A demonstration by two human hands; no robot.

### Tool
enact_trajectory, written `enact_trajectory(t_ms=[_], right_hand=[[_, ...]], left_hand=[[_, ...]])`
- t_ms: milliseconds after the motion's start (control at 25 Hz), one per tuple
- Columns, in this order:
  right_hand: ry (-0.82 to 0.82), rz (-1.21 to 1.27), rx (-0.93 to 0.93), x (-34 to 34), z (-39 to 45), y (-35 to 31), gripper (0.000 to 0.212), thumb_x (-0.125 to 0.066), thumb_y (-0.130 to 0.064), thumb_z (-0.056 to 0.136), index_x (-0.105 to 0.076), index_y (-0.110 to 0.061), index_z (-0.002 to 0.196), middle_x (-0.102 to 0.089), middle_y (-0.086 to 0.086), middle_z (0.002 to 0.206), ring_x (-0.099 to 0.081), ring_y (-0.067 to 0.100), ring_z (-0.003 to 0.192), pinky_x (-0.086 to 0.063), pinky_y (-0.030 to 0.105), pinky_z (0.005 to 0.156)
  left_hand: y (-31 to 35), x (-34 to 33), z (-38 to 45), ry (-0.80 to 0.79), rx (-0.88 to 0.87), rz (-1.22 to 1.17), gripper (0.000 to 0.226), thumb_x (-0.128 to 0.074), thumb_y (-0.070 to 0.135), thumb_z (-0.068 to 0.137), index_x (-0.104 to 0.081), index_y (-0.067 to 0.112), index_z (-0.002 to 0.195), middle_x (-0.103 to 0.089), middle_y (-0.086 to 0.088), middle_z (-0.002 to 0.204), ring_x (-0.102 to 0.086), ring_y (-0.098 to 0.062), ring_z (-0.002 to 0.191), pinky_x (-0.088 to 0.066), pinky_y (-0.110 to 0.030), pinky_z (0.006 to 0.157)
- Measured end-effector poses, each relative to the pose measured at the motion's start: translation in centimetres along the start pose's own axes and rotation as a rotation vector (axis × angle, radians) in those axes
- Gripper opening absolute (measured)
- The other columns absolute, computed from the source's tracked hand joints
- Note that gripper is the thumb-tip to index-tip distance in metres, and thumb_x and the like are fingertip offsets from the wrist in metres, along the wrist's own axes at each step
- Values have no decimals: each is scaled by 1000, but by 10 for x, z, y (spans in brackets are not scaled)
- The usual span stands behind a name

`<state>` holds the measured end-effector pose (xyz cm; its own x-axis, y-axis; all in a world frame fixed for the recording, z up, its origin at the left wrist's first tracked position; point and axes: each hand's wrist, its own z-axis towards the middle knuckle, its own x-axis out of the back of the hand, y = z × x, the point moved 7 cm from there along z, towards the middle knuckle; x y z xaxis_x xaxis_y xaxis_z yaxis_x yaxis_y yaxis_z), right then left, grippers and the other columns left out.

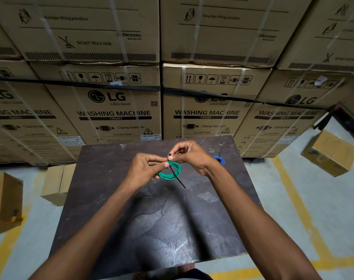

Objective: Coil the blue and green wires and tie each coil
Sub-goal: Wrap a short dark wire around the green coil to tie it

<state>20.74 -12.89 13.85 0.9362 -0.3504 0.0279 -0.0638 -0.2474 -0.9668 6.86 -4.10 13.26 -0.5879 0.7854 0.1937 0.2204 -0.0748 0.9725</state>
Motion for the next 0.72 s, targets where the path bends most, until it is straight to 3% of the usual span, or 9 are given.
enact_trajectory(t_ms=[240, 400, 560, 720], right_hand=[[45, -69, 90, -1, -3, -5, 14, -80, 1, 84, -75, -3, 97, -68, 3, 80, -61, 12, 75, -54, 22, 70], [175, -181, 295, 7, -28, -14, 15, -67, 1, 93, -76, -7, 102, -72, -3, 88, -64, 12, 78, -55, 30, 70], [82, -391, 441, 1, -57, -14, 33, -64, 12, 85, -78, -10, 106, -62, 6, 109, -61, 19, 101, -51, 32, 82], [76, -565, 517, -6, -67, -13, 18, -83, -18, 84, -81, -20, 102, -60, -2, 113, -58, 20, 107, -48, 34, 88]], left_hand=[[-3, 2, 0, 17, 25, -35, 14, -79, 6, 85, -80, 14, 97, -81, -4, 83, -70, -10, 64, -56, -21, 49], [-6, 6, 2, 19, 46, -69, 15, -81, 11, 85, -81, 14, 99, -81, -4, 86, -71, -11, 68, -55, -21, 50], [-9, 8, 2, 25, 63, -83, 16, -80, 10, 85, -80, 12, 100, -81, -3, 86, -71, -10, 69, -55, -21, 50], [-12, 7, 3, 21, 79, -100, 15, -80, 11, 85, -80, 11, 100, -81, -4, 87, -71, -12, 69, -54, -21, 50]])
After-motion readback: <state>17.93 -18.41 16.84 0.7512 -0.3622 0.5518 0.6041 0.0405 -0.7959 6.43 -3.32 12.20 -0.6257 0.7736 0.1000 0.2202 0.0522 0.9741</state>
